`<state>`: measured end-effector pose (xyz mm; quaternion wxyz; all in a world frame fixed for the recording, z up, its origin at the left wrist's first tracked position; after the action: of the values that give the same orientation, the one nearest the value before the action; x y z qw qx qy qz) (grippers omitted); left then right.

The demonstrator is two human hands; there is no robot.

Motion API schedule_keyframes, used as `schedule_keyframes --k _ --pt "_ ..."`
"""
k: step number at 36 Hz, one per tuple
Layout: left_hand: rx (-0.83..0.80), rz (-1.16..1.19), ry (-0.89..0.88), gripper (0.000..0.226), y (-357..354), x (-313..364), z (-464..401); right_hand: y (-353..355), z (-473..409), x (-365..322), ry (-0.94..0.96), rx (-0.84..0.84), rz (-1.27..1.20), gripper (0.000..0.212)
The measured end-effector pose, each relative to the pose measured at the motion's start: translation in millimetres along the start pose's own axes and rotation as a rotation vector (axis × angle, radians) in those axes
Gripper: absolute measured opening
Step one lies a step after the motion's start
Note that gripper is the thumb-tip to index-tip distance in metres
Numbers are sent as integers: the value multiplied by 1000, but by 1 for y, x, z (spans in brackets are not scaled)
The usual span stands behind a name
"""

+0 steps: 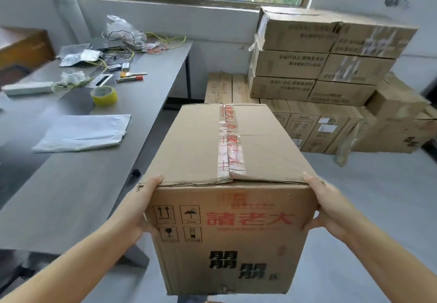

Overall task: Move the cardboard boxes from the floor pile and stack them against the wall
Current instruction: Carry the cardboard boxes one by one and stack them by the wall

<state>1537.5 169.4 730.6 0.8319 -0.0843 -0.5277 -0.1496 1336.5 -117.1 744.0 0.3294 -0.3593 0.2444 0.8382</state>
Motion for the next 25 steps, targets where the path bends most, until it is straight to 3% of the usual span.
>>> schedule_keyframes --k 13,25 --pt "-27 13 -92 27 -32 137 -209 -77 -132 -167 55 12 -63 33" --pt "13 63 -113 14 -115 215 -383 -95 -313 -309 109 -49 -45 32"
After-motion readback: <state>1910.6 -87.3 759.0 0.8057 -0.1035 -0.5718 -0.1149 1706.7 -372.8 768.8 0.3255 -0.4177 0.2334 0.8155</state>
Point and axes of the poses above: each hand's wrist, its own z-axis away from the middle knuckle, its own y-axis out of the back of the hand, x = y × z, the point moved 4 cm from there along -z, towards the middle knuckle, and after that the axes turned 8 degrees about -y, right-handed, at the moved point
